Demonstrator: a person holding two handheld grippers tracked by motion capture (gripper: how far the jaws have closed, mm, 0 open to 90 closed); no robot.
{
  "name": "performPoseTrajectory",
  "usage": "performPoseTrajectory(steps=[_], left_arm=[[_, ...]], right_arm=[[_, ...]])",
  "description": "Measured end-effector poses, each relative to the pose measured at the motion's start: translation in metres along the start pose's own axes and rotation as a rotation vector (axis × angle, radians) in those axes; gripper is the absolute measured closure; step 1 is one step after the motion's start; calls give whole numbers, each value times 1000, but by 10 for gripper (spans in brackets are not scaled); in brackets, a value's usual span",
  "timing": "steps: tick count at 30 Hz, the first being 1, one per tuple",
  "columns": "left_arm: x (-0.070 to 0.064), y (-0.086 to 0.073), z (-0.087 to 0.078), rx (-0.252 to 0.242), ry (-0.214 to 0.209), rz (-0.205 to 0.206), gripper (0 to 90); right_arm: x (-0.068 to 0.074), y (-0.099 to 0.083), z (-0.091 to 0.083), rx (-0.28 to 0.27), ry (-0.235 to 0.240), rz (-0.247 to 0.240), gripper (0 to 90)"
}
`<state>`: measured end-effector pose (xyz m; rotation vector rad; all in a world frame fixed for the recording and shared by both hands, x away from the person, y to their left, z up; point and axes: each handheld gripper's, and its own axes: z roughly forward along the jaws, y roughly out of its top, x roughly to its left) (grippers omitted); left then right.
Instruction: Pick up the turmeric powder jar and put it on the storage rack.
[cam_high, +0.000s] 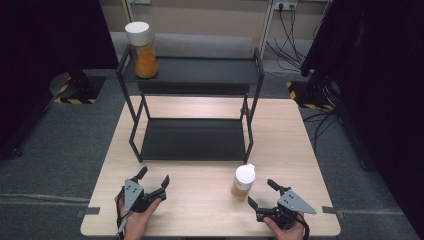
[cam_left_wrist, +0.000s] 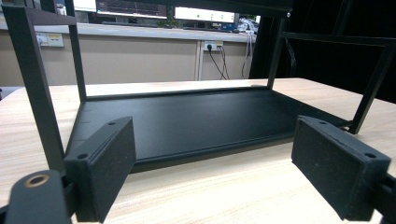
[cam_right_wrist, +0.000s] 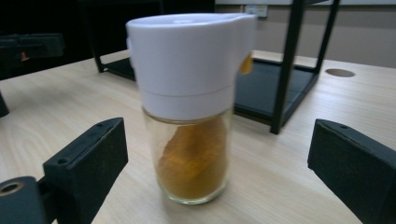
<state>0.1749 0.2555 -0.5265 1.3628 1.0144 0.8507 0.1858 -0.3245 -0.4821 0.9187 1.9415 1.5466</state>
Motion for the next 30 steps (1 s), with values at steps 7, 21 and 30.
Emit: performPoseTrajectory(steps=[7, 21, 30], left_arm=[[1, 1, 0, 2, -4, -1, 134], [0, 0, 0, 1, -2, 3, 134], [1, 0, 0, 0, -4, -2, 134]], right_arm=[[0, 12, 17, 12, 36, -15, 66], [0, 17, 43, 56, 48, -39, 188], [-1, 18, 51, 62, 56, -65, 303]])
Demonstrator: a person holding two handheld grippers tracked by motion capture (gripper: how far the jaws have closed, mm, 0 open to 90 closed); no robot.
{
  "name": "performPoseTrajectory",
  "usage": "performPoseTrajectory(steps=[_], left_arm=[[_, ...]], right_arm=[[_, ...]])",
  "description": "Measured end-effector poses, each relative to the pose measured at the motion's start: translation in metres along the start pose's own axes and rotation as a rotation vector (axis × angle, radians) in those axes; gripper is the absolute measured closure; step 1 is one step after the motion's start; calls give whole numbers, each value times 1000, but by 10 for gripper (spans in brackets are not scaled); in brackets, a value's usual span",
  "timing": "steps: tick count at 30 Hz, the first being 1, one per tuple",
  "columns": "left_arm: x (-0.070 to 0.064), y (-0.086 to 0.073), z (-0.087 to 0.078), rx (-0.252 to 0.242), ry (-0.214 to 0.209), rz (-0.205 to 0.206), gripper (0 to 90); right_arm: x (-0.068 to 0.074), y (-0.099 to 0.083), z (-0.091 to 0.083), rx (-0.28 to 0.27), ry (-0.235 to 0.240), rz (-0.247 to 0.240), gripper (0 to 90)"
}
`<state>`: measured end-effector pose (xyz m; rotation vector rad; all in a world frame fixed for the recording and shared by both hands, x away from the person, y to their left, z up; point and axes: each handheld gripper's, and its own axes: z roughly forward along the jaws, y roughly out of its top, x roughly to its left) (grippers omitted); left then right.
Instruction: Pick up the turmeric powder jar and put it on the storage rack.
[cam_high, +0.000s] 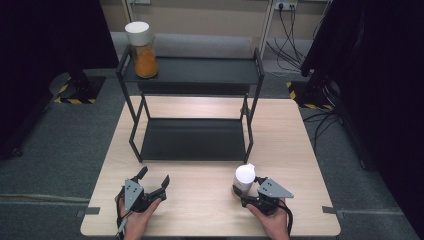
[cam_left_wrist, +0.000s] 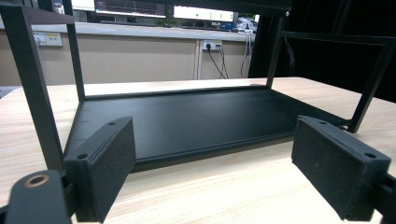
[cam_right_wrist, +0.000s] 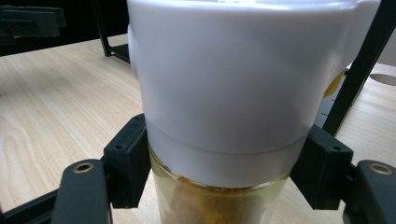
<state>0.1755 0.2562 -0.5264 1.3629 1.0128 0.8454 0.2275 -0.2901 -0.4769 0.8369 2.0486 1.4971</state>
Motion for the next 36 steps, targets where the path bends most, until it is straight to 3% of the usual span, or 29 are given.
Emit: performPoseTrajectory(steps=[8, 13, 23, 36], left_arm=[[0, 0, 0, 0, 0, 2, 133], [0, 0, 0, 1, 0, 4, 134], [-1, 0, 0, 0, 3, 2, 134], [-1, 0, 0, 1, 5, 0, 134]], right_arm=[[4, 4, -3, 3, -17, -1, 306], [3, 8, -11, -50, -26, 17, 306], [4, 29, -26, -157, -79, 5, 306], [4, 56, -28, -230, -96, -22, 306]])
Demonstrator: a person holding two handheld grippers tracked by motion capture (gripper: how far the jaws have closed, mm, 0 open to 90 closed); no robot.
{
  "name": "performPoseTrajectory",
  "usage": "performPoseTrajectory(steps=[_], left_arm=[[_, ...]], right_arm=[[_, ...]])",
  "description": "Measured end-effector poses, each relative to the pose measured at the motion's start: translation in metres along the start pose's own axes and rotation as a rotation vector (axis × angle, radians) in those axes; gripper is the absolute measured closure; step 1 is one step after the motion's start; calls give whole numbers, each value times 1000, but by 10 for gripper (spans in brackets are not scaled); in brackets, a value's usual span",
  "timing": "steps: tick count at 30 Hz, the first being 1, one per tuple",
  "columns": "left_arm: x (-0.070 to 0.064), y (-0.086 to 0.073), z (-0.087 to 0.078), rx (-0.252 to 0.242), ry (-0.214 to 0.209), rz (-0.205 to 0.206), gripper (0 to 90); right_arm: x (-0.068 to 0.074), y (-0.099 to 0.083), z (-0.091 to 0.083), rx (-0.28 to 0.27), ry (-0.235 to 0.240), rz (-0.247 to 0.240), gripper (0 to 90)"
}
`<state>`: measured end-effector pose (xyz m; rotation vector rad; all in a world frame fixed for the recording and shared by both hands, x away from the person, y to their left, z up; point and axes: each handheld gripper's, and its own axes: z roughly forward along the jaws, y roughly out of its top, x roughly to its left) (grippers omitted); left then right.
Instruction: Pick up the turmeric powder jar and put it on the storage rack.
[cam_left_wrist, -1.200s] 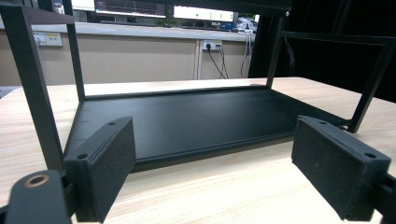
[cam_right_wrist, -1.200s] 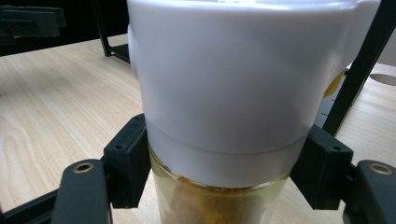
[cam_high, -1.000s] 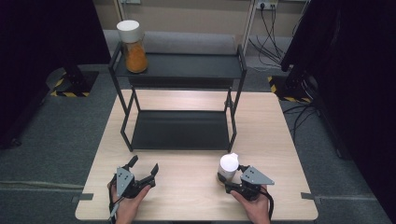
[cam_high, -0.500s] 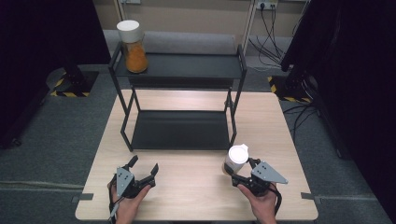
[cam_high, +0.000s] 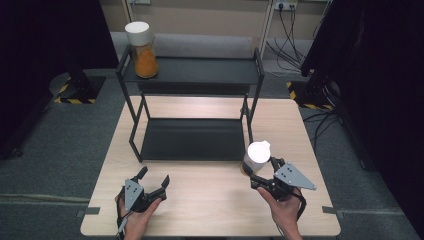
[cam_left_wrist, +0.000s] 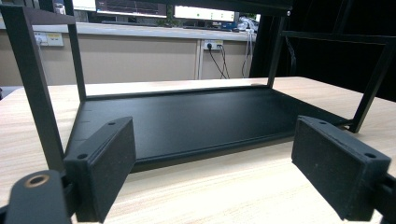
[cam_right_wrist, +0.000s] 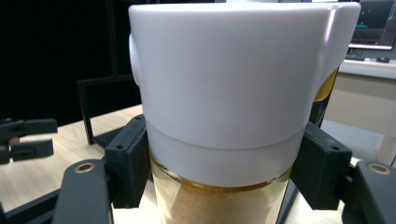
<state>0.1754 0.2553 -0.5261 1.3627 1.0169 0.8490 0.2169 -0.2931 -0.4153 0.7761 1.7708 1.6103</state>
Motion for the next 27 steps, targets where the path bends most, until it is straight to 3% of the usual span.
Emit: performPoseTrajectory(steps=[27], left_arm=[[0, 0, 0, 1, 1, 1, 134]], right_arm=[[-1, 38, 9, -98, -28, -18, 306]])
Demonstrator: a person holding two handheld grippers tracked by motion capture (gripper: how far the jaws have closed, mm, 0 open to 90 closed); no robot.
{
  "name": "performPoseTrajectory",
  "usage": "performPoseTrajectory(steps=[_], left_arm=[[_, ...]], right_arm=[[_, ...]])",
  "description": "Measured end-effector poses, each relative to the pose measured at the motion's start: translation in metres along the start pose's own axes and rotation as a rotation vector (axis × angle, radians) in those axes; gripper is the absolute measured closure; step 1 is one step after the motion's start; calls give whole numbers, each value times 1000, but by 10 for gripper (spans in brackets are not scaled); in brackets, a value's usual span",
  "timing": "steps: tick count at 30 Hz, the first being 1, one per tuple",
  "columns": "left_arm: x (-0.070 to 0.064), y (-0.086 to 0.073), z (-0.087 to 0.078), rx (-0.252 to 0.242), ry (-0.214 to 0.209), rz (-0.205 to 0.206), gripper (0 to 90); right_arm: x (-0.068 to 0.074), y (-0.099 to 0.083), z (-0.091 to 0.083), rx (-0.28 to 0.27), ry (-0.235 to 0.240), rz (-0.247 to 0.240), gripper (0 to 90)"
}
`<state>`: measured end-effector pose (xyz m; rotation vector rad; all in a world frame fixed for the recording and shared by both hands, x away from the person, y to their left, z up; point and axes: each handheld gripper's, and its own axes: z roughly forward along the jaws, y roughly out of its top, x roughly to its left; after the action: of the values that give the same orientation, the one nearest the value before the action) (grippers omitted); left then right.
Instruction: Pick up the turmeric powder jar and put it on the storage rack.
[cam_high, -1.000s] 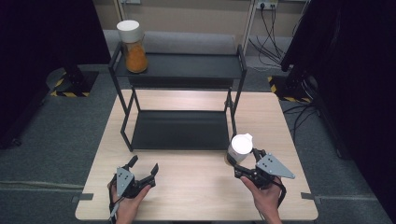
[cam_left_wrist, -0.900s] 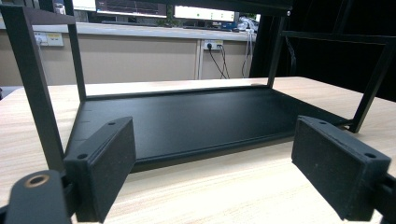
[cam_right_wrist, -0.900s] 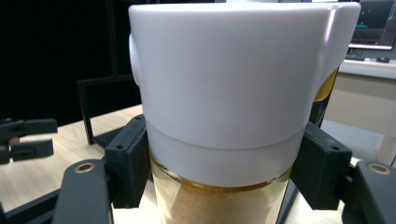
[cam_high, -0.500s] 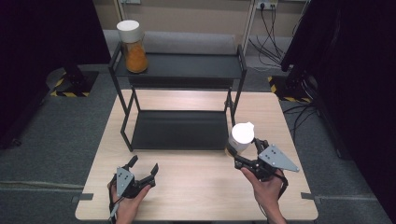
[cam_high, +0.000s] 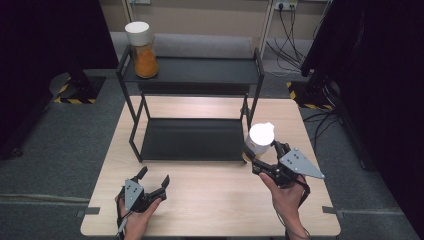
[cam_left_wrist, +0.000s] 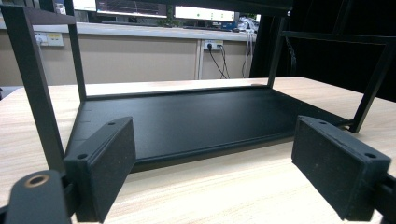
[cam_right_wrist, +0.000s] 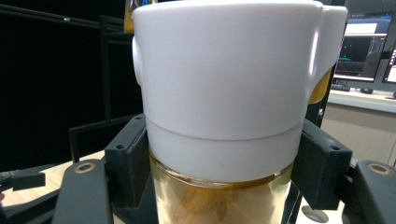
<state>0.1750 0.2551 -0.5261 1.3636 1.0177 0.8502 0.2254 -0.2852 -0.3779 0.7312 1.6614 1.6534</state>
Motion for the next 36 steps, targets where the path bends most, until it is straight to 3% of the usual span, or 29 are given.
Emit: performPoseTrajectory(steps=[36], left_arm=[[0, 0, 0, -2, -1, 2, 133]], right_arm=[[1, 39, 31, -69, -11, -21, 306]])
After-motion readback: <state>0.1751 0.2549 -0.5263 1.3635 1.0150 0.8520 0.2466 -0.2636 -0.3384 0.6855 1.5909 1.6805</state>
